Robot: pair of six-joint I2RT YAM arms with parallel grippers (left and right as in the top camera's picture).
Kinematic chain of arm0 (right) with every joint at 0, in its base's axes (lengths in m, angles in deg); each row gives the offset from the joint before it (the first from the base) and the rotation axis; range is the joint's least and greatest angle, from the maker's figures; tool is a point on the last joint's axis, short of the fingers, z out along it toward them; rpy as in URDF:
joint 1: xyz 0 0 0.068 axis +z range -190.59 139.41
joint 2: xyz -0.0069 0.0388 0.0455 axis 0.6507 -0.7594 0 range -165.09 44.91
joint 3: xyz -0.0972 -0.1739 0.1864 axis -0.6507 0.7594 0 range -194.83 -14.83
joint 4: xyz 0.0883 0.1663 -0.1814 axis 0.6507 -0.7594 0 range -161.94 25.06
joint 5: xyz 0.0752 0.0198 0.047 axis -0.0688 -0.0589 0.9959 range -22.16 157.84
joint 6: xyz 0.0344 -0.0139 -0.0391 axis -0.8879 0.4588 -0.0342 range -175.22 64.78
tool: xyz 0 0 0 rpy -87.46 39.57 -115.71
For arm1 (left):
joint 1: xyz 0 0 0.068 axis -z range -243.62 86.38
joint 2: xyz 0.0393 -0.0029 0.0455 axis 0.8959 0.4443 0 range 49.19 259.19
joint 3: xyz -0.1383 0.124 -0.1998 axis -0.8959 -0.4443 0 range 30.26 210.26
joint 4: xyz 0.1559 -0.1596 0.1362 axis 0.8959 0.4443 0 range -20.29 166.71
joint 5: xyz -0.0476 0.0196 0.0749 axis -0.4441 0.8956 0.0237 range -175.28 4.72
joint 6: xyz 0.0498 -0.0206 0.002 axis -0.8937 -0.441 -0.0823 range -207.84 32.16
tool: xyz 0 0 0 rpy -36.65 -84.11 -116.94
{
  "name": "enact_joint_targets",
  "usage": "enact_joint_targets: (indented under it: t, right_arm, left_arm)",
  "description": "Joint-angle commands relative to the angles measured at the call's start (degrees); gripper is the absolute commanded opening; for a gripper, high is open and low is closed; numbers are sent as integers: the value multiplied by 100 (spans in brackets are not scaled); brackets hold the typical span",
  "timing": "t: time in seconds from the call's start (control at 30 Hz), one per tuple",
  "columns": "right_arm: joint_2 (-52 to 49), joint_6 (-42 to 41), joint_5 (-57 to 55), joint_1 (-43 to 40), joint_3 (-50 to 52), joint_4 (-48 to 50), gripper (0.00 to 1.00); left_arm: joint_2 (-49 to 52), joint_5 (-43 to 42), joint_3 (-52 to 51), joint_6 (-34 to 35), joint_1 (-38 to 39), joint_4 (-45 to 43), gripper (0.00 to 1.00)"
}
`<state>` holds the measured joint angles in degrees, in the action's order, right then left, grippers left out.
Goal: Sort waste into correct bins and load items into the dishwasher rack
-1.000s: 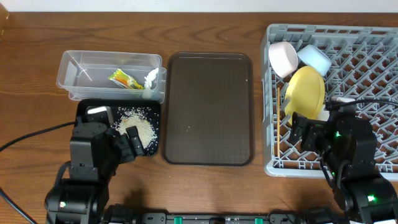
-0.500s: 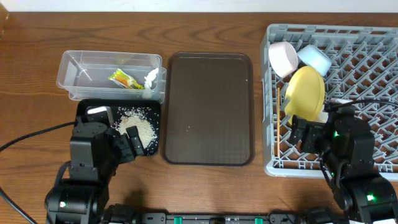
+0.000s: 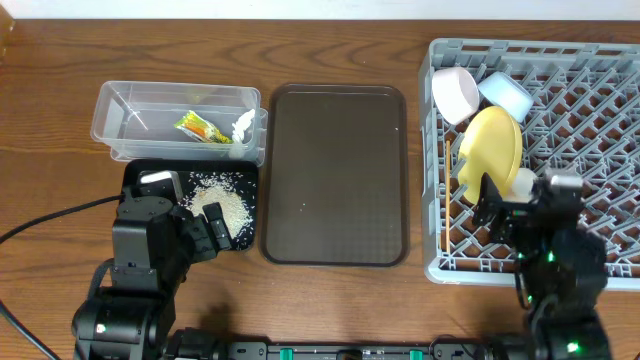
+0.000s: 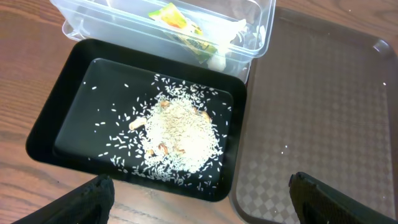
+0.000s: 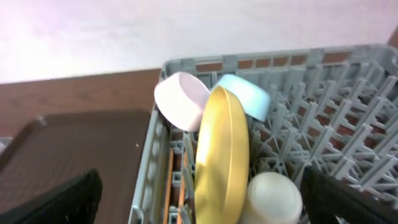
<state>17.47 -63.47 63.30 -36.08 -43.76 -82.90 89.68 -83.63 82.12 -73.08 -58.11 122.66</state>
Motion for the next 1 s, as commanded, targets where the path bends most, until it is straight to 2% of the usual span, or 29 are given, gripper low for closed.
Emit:
enact_joint_targets:
  t: [0.0, 0.17, 0.37, 0.47, 0.6, 0.97]
  right_arm:
    - [608, 197, 177, -92, 748, 601, 99]
    - [1502, 190, 280, -151, 1825, 1539, 99]
    - [2297, 310, 354, -164, 2614, 2070, 99]
    - [2594, 321, 378, -247, 2868, 2076, 99]
    - [2712, 459, 861, -400, 2861, 1342, 99]
    - [2695, 599, 907, -422, 2863, 1401, 99]
  left_arm:
    - [9, -15, -48, -9, 20, 17, 92]
    - [9, -15, -48, -9, 20, 17, 92]
    - [9, -15, -48, -9, 20, 17, 92]
    - [9, -15, -48, -9, 20, 17, 92]
    - [9, -15, -48, -9, 20, 17, 93]
    - [9, -15, -48, -9, 20, 17, 93]
